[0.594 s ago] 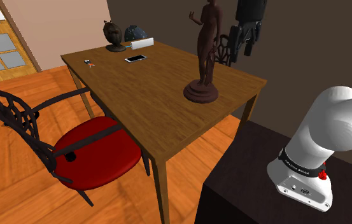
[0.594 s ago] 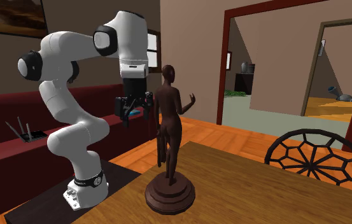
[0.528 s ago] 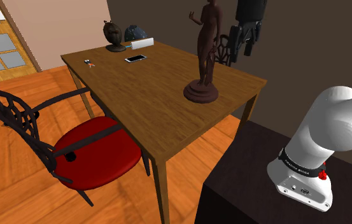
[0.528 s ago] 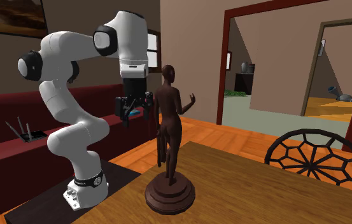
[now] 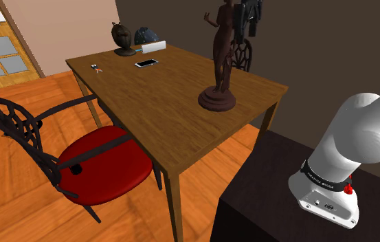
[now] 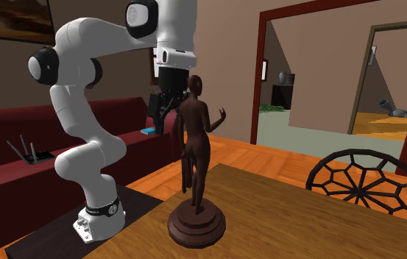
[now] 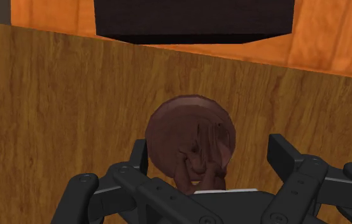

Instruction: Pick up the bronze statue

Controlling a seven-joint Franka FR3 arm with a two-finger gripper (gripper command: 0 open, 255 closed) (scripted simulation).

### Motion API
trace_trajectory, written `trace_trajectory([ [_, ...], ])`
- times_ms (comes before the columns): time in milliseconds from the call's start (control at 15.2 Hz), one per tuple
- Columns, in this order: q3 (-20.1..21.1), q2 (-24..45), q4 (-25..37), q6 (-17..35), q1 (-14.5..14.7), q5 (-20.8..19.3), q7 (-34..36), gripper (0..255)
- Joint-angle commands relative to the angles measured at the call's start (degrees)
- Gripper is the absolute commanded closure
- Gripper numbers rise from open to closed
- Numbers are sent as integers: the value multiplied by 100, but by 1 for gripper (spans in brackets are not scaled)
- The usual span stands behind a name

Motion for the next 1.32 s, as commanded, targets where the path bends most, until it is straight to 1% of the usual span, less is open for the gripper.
trace_trajectory([
  [0, 4, 535, 709, -243, 34, -151, -260, 0],
  [330, 76, 1835, 2568, -941, 115, -536, -899, 0],
  [462, 130, 2422, 3458, -1294, 157, -715, -1162, 0],
  [594, 197, 3090, 4506, -1721, 218, -927, -1441, 0],
  [660, 205, 3191, 4667, -1788, 231, -960, -1482, 0],
  [1122, 181, 2752, 3457, -1023, 201, -873, -1360, 0],
  [1254, 180, 2752, 3457, -1023, 203, -873, -1360, 0],
])
